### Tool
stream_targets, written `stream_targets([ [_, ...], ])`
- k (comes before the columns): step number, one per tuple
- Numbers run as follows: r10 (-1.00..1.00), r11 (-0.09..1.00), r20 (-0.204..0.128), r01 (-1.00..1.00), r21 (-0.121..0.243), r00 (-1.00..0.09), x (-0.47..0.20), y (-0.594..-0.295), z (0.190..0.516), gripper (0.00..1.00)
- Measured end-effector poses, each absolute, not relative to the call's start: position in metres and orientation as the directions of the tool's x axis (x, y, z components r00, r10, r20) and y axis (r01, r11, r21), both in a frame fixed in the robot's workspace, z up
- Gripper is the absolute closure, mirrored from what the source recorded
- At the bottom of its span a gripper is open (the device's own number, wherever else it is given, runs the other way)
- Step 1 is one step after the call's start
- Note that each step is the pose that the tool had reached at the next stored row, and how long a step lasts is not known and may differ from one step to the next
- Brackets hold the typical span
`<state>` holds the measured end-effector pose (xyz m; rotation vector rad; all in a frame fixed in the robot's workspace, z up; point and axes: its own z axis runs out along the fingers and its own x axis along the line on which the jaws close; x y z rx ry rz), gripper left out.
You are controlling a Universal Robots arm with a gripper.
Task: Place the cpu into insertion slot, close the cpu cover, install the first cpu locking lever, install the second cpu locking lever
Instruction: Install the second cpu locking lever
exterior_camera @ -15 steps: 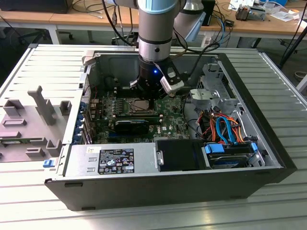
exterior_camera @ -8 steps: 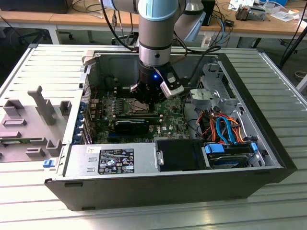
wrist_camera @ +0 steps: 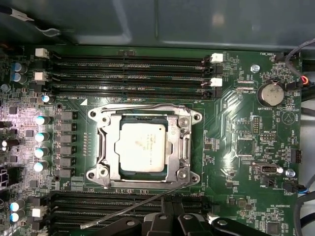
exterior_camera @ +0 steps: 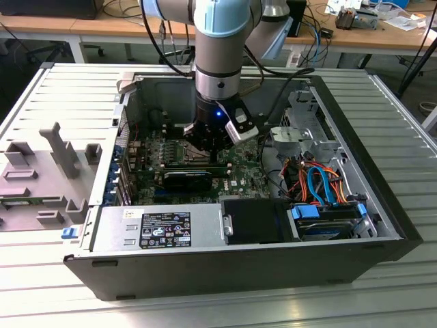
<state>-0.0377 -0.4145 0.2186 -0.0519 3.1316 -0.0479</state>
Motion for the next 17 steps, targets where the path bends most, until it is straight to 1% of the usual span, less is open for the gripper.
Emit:
stream_targets([
  [17,-0.049,0.999,-0.010,-0.049,-0.004,-0.999,-0.072,-0.422,0.214,0.89],
])
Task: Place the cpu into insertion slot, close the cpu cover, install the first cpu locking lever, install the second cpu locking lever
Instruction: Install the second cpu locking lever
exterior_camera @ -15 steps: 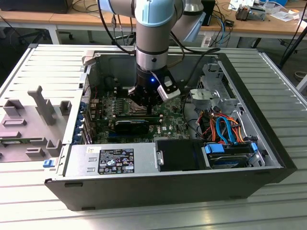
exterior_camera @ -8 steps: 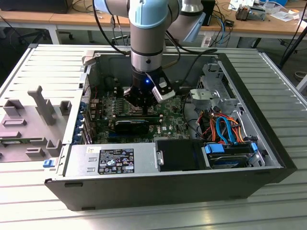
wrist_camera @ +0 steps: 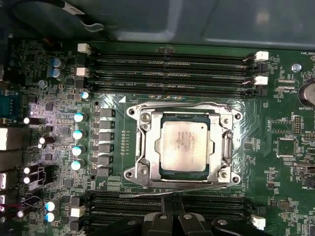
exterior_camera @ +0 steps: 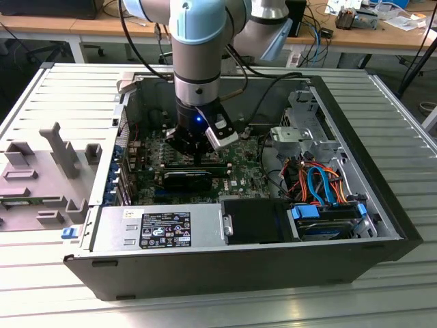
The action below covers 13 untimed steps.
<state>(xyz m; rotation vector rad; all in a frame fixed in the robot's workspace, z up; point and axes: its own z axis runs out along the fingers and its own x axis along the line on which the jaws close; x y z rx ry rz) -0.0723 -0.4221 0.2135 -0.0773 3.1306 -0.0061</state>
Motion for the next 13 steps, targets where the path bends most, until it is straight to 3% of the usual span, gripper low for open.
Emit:
stream_targets([
  [13,-0.079,0.997,-0.001,-0.079,-0.001,-0.997,-0.053,-0.426,0.213,0.89],
])
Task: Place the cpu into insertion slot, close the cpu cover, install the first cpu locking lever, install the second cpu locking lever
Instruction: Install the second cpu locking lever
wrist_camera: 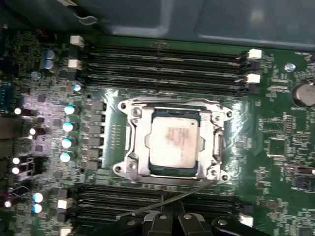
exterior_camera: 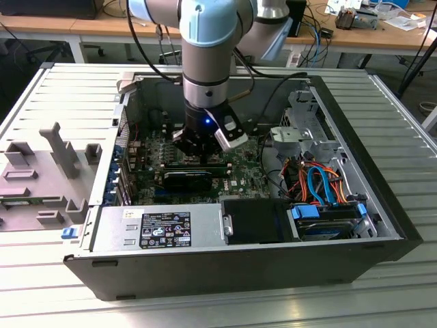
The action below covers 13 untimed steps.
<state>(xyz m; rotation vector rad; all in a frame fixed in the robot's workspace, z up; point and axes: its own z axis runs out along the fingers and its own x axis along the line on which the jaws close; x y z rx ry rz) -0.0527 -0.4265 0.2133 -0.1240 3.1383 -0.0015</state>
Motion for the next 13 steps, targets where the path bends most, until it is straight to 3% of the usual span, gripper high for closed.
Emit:
stream_targets([
  [13,-0.080,0.997,0.013,-0.080,0.011,-0.997,-0.032,-0.422,0.215,0.89],
])
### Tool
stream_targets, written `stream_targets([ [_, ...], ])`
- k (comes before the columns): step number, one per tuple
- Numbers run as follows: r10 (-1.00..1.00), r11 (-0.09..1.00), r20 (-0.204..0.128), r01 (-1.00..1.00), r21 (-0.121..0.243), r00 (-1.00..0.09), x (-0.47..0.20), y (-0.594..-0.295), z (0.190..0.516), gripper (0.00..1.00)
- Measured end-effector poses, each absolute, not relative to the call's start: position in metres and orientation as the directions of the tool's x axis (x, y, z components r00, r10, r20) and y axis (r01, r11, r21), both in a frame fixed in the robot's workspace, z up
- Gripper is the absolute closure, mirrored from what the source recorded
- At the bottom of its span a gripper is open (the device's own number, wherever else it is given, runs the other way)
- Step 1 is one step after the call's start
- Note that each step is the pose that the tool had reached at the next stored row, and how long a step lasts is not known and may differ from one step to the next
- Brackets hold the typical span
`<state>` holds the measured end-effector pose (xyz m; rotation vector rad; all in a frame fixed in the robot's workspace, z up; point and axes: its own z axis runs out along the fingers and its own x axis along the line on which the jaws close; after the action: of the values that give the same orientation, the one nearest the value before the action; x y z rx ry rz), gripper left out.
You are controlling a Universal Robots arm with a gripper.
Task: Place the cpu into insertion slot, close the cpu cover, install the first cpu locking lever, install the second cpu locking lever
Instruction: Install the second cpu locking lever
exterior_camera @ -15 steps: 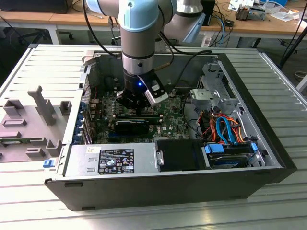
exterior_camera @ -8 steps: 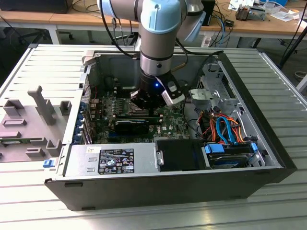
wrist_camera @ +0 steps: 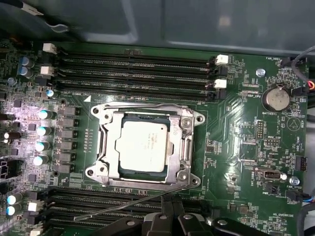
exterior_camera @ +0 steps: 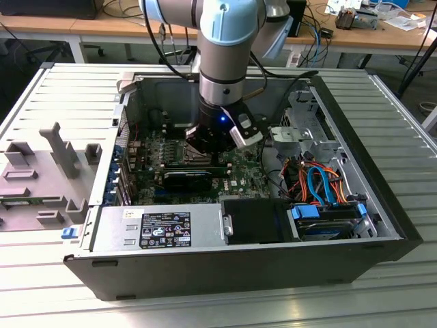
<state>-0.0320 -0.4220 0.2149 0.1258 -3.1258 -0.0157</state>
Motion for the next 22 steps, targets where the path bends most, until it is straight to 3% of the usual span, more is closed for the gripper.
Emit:
stream_targets([
  [14,-0.081,0.997,0.012,-0.081,0.012,-0.997,-0.062,-0.422,0.214,0.89],
  [22,-0.081,0.997,0.019,-0.080,0.013,-0.997,-0.039,-0.426,0.213,0.89],
])
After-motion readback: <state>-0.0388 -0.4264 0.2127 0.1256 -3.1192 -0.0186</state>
